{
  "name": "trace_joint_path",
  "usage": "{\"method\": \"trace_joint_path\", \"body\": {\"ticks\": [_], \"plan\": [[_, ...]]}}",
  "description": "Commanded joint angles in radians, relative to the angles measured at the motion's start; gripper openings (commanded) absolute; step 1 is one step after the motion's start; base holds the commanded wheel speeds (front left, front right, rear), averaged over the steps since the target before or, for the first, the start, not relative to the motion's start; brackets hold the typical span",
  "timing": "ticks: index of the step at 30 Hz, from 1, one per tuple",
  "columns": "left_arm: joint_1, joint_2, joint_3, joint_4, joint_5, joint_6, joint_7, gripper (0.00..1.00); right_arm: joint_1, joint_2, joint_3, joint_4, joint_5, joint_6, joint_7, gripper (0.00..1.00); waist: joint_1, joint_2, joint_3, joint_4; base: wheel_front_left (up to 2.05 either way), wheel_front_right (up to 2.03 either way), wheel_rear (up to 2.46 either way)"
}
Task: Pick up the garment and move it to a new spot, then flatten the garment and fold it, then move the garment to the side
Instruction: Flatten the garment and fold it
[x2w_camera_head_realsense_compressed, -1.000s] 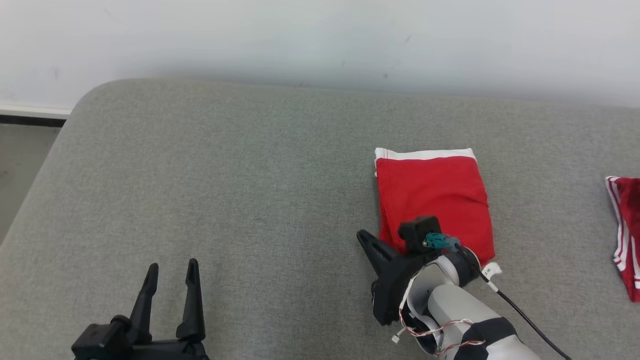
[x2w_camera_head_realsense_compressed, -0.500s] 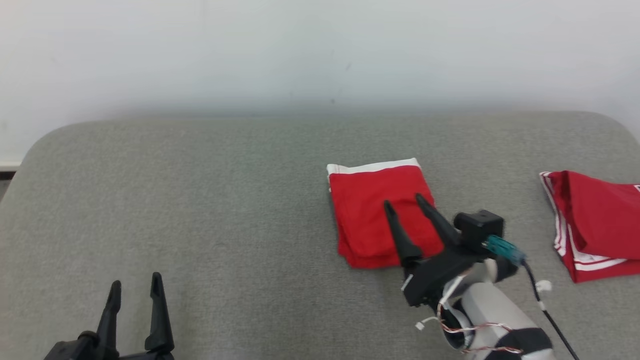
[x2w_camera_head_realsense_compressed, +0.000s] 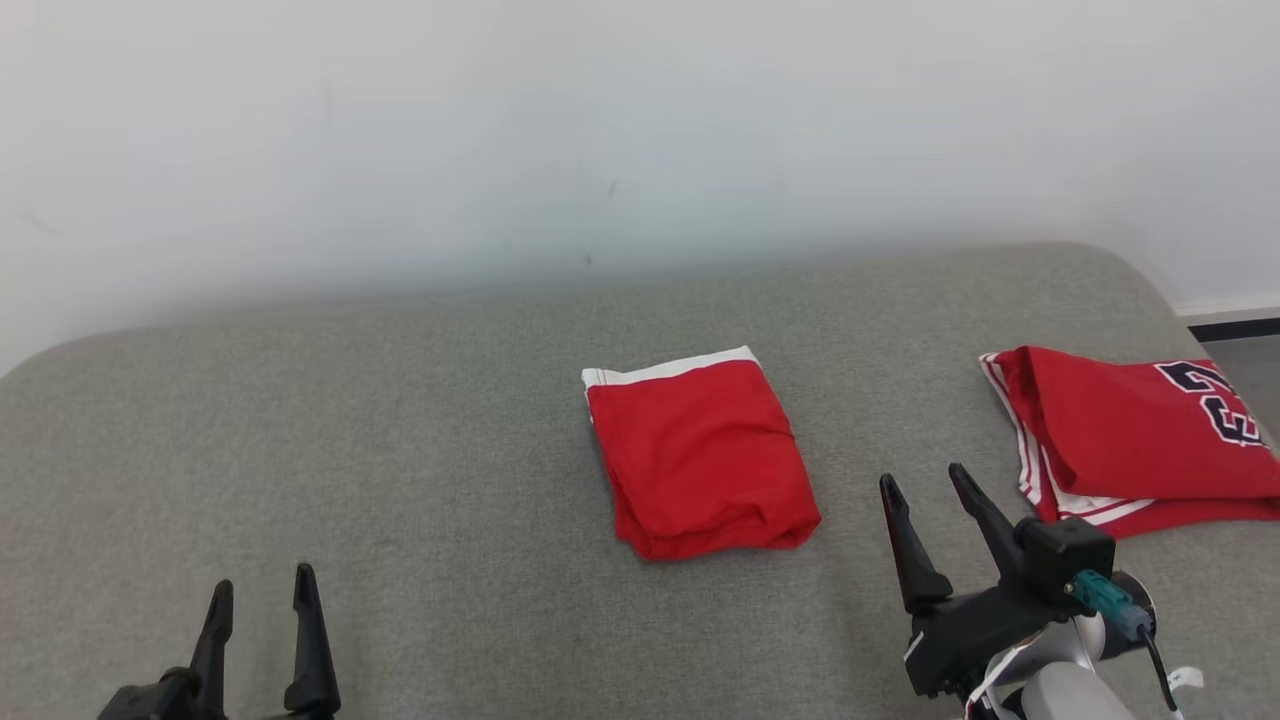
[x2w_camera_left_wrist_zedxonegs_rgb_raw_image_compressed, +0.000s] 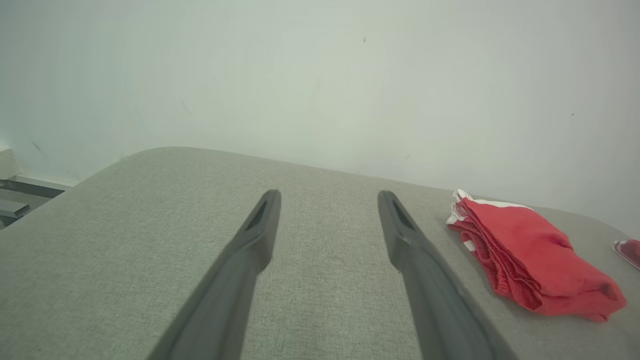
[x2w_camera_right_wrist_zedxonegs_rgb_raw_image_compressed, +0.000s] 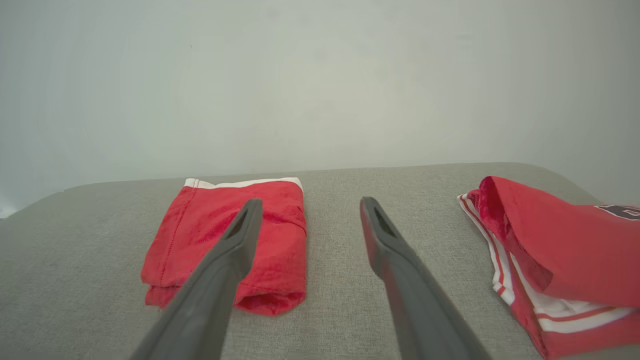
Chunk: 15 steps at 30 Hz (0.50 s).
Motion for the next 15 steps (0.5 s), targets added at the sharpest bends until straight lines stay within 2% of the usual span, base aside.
{"method": "trace_joint_path", "body": {"ticks": [1, 15], "plan": [[-0.014, 0.001, 0.003, 0.003, 0.009, -0.006, 0.000, 1.00, 0.013, 0.003, -0.002, -0.007, -0.008, -0.003, -0.001, 1.00, 0.0001, 0.0000, -0.014, -0.015, 0.00, 0.00, 0.00], [0.008, 0.001, 0.013, 0.035, 0.037, -0.036, 0.000, 1.00, 0.089, 0.013, 0.026, -0.076, -0.008, -0.003, 0.040, 1.00, 0.0001, 0.0000, -0.044, -0.065, 0.00, 0.00, 0.00]]}}
